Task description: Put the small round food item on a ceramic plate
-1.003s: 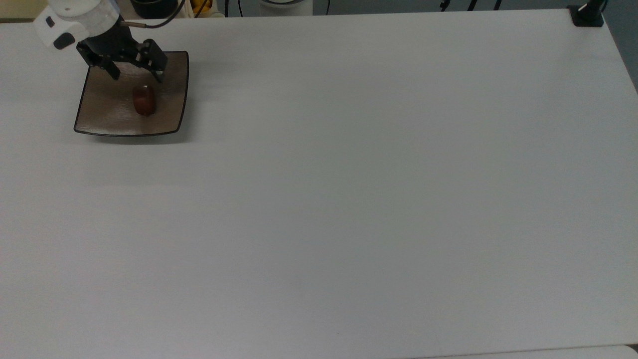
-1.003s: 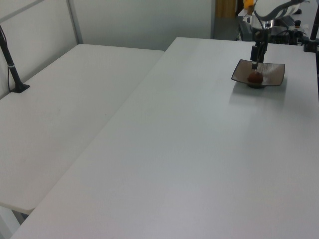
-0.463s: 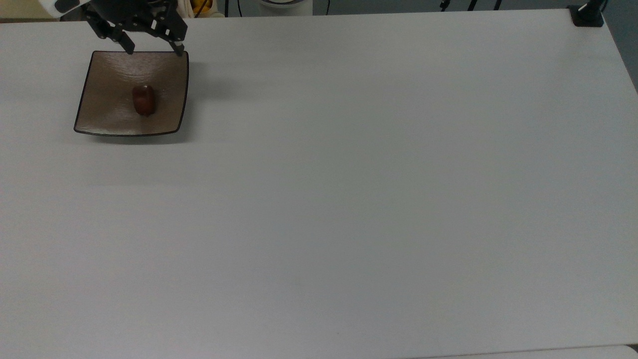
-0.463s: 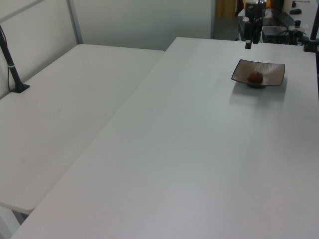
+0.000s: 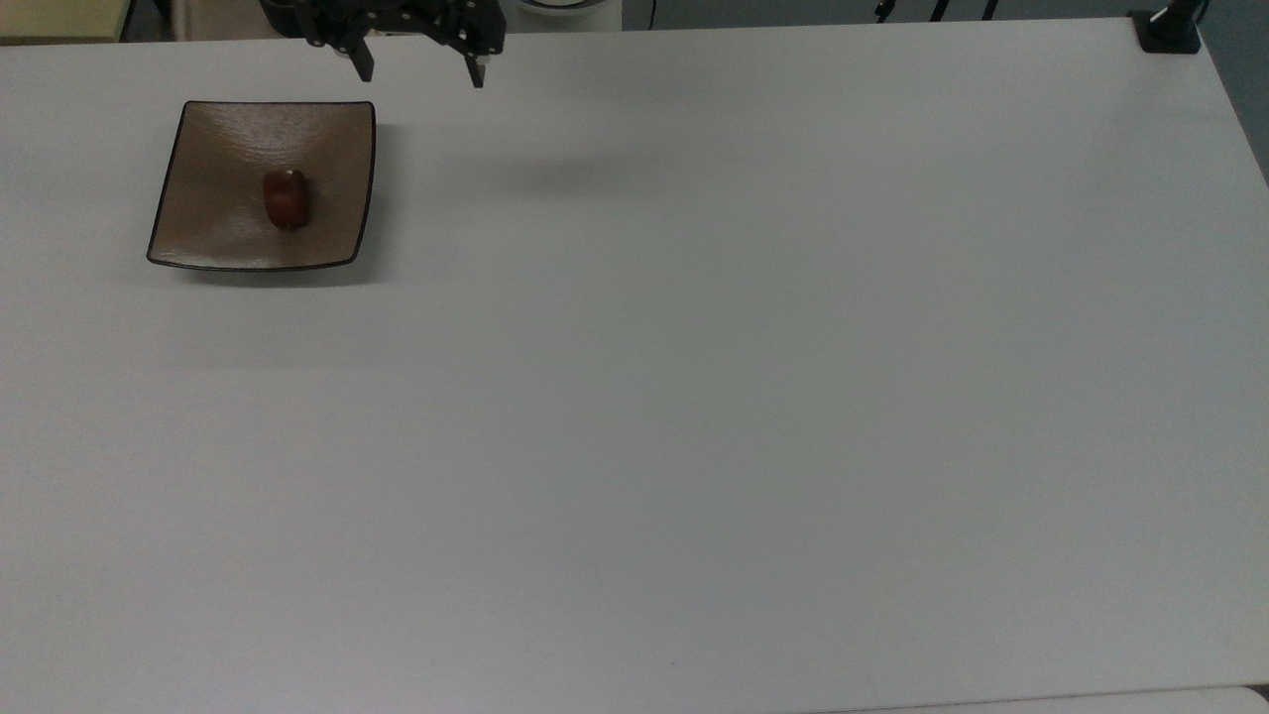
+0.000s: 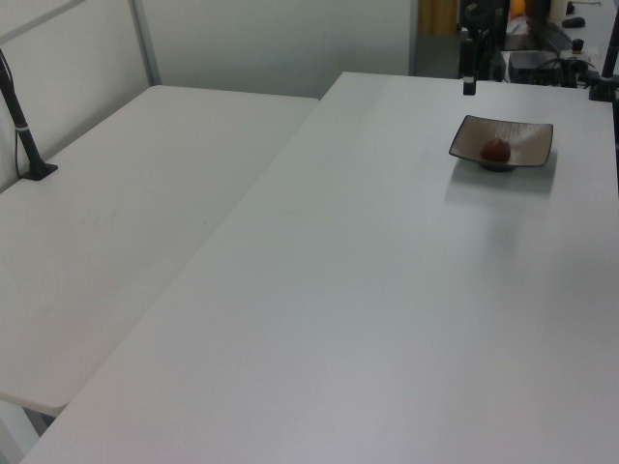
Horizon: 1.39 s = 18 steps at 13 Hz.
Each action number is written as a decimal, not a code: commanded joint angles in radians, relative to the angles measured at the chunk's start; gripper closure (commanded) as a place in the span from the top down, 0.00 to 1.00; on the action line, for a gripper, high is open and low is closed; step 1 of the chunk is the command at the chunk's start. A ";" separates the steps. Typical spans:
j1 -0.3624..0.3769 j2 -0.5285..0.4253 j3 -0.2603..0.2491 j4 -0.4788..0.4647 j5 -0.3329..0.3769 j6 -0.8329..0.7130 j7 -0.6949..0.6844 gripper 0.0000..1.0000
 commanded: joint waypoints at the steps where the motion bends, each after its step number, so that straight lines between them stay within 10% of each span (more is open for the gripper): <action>1: 0.011 -0.009 0.065 0.011 -0.046 -0.008 0.072 1.00; 18: 0.073 -0.057 0.008 -0.050 -0.047 0.138 0.057 1.00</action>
